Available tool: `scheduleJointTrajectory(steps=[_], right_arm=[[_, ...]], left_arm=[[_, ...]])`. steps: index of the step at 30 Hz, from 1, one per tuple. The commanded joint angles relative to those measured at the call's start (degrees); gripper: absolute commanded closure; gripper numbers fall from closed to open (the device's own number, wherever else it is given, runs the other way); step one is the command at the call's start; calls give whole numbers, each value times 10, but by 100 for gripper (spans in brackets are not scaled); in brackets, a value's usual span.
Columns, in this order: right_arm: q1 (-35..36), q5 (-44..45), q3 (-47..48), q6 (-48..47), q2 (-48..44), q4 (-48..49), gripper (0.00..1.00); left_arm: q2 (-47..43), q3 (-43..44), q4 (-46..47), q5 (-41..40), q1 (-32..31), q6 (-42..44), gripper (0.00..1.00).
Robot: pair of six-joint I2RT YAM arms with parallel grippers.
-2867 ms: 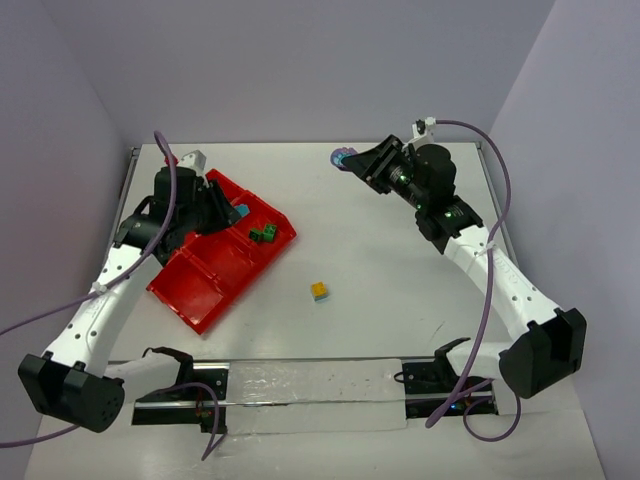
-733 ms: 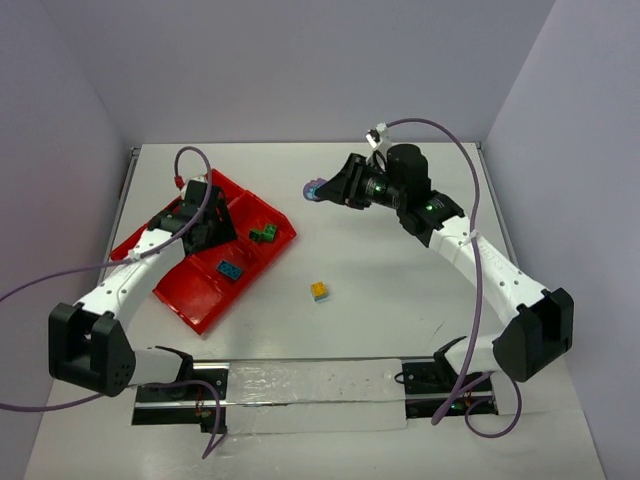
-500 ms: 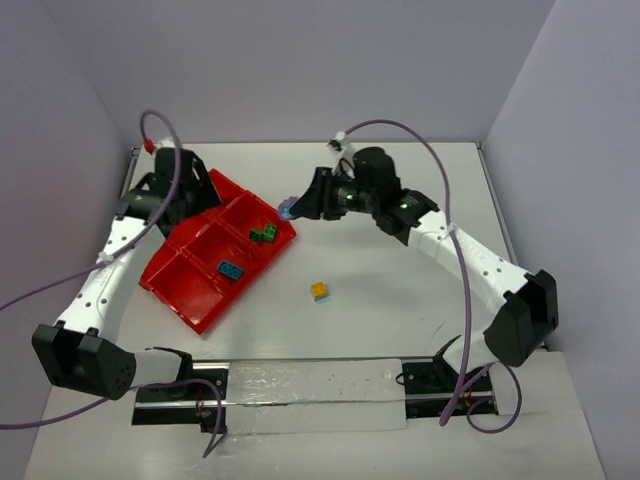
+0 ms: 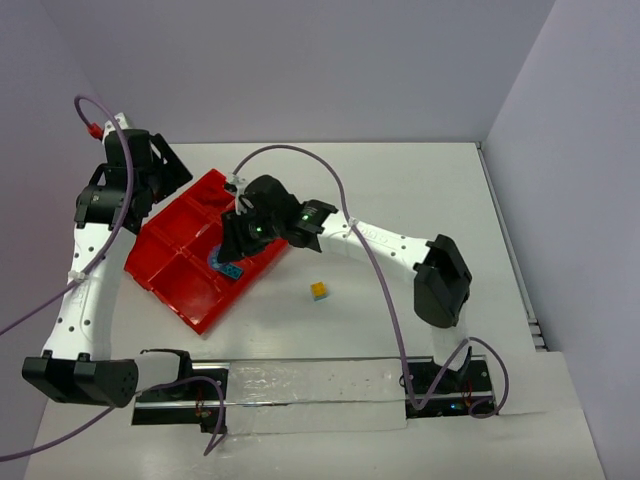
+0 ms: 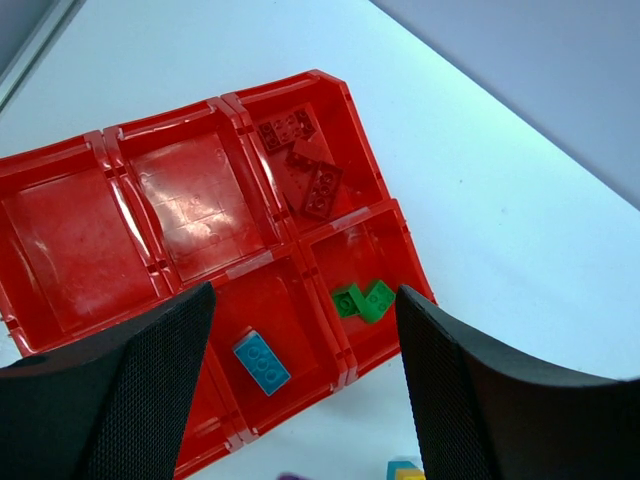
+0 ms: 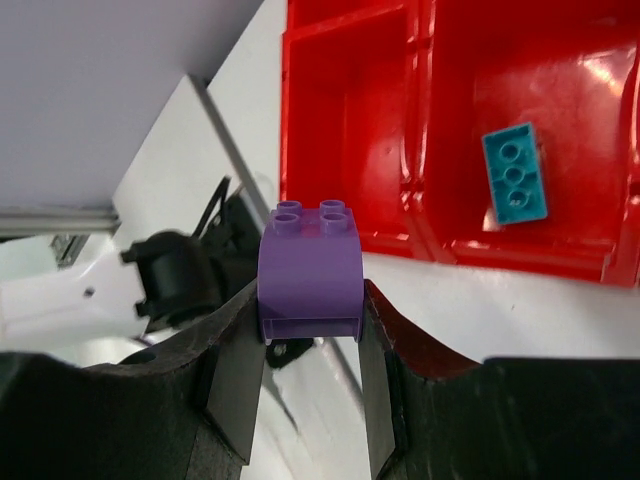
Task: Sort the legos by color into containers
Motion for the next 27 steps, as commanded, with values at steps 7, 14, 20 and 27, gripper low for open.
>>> scheduleJointTrajectory(steps=[7,14,20,27], right_arm=[[17,36,150,-7,107,-59,100],[35,48,228,-12,173,-82,100],[42,42,286,-11,231,-95,95],[56,38,339,-8,274,-107,82]], left_arm=[[-24,-14,11,16,5,-6,20],[-48,-31,29,8,6,-14,21],[-59,-34,37,8,6,-13,21],[-60,-44,40,20,6,-15,21]])
